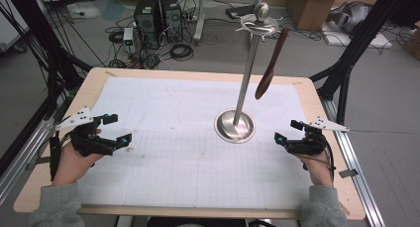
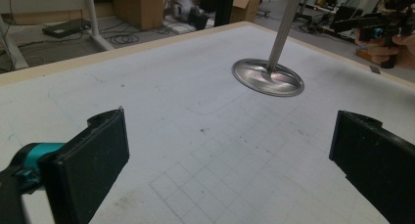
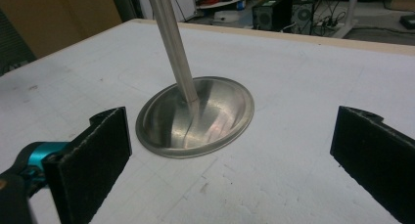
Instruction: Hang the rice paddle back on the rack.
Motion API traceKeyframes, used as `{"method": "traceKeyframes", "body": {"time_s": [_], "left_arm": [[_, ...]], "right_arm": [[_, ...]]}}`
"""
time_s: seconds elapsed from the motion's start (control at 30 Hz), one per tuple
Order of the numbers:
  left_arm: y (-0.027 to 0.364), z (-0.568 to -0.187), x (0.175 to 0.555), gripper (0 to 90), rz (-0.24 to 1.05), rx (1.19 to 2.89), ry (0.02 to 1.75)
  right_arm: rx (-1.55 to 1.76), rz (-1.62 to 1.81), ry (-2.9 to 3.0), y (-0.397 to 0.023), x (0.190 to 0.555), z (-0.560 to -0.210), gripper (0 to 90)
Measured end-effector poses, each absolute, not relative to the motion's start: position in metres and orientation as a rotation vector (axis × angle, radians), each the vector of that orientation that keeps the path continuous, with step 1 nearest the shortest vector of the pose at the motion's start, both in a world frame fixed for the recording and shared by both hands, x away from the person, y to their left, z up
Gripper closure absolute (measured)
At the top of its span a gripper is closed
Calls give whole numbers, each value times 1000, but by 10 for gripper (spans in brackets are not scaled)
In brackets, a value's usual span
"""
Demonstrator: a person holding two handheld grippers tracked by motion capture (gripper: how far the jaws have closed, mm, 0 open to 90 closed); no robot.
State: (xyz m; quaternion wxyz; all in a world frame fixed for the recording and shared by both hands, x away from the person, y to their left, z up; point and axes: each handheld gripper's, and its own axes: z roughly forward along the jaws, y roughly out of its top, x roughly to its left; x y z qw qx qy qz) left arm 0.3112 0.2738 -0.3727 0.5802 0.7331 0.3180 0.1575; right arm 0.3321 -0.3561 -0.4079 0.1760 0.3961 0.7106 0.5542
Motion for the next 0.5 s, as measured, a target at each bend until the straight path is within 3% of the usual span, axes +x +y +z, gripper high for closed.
{"method": "traceKeyframes", "body": {"time_s": [0.5], "left_arm": [[276, -381, 315, 18, 363, 1732, 768]], "right_arm": [[1111, 1576, 2034, -363, 322, -419, 4]]}}
